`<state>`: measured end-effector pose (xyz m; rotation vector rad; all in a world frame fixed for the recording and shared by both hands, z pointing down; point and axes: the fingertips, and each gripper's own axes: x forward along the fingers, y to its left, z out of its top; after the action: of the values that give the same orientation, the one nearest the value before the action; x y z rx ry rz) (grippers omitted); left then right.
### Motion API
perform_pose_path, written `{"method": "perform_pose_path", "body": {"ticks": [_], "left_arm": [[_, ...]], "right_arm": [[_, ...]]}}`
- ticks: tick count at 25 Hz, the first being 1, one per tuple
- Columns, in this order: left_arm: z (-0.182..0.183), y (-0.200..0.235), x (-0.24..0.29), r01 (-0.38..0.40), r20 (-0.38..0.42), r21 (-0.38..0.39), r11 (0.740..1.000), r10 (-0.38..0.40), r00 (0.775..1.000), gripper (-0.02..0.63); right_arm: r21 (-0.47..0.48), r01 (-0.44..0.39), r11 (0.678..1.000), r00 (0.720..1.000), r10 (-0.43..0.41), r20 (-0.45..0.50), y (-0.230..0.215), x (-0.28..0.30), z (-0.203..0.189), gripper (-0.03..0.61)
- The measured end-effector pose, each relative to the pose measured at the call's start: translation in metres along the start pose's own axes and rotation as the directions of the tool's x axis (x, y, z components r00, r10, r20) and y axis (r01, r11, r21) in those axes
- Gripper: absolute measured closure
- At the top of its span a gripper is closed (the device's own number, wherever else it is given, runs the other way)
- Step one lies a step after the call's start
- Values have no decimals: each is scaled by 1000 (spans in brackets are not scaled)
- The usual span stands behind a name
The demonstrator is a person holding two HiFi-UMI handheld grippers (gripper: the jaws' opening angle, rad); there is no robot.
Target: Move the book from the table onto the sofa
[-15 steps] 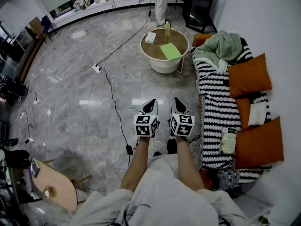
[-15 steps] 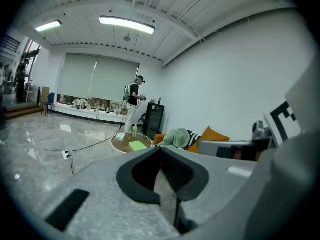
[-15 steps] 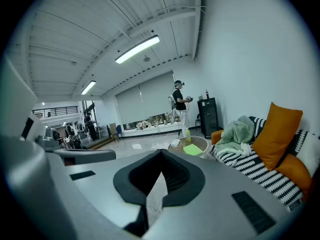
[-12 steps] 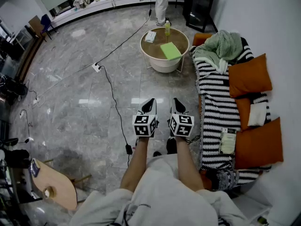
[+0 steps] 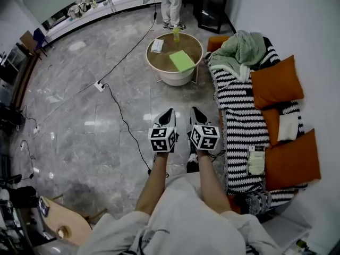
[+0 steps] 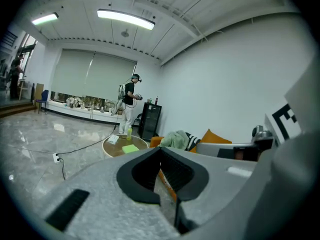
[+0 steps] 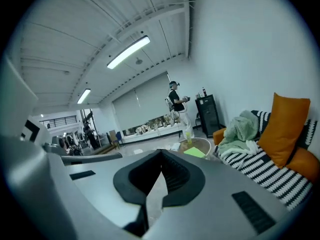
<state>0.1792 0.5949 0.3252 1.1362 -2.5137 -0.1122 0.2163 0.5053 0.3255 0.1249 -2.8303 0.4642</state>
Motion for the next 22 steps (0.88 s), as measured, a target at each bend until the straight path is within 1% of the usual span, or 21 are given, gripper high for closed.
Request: {"method": "perform_pose_path", "body": {"ticks": [2, 4, 8, 12, 14, 15, 16, 18, 19, 22], "left_arm": [[17, 1, 18, -3, 28, 17, 1000, 3, 1000, 604], [33, 5, 37, 6, 38, 21, 1000, -6, 999, 604], [63, 7, 73, 42, 56, 28, 999, -44, 997, 604], [85, 18, 101, 37, 84, -20, 999, -36, 996, 604], [92, 25, 116, 24, 76, -18, 1000, -22, 997, 604], [93, 29, 124, 15, 65, -4, 1000, -15, 998, 604], [93, 31, 130, 7, 54, 14, 1000, -8, 998, 604], [93, 34, 141, 1, 50, 38, 999, -3, 999, 604], [94, 35, 146, 0, 57, 38, 999, -2, 998, 604], [93, 40, 161, -13, 69, 11, 1000, 12, 998, 604]], "right_arm": [[17, -27, 999, 999, 26, 28, -6, 14, 17, 572], [16, -34, 999, 998, 34, 44, -13, 30, 33, 572], [6, -55, 998, 998, 55, 44, -27, 61, 54, 572], [-19, -88, 996, 996, 88, 18, -34, 92, 61, 572], [-3, -114, 994, 994, 114, 8, -37, 110, 64, 572], [29, -121, 992, 993, 120, 9, -41, 118, 64, 572], [81, -121, 989, 993, 121, 15, -46, 124, 63, 572], [217, -118, 969, 993, 113, 37, -61, 134, 56, 572], [266, -115, 957, 993, 108, 40, -69, 139, 50, 572], [325, -92, 941, 995, 97, 3, -89, 151, 30, 572]]}}
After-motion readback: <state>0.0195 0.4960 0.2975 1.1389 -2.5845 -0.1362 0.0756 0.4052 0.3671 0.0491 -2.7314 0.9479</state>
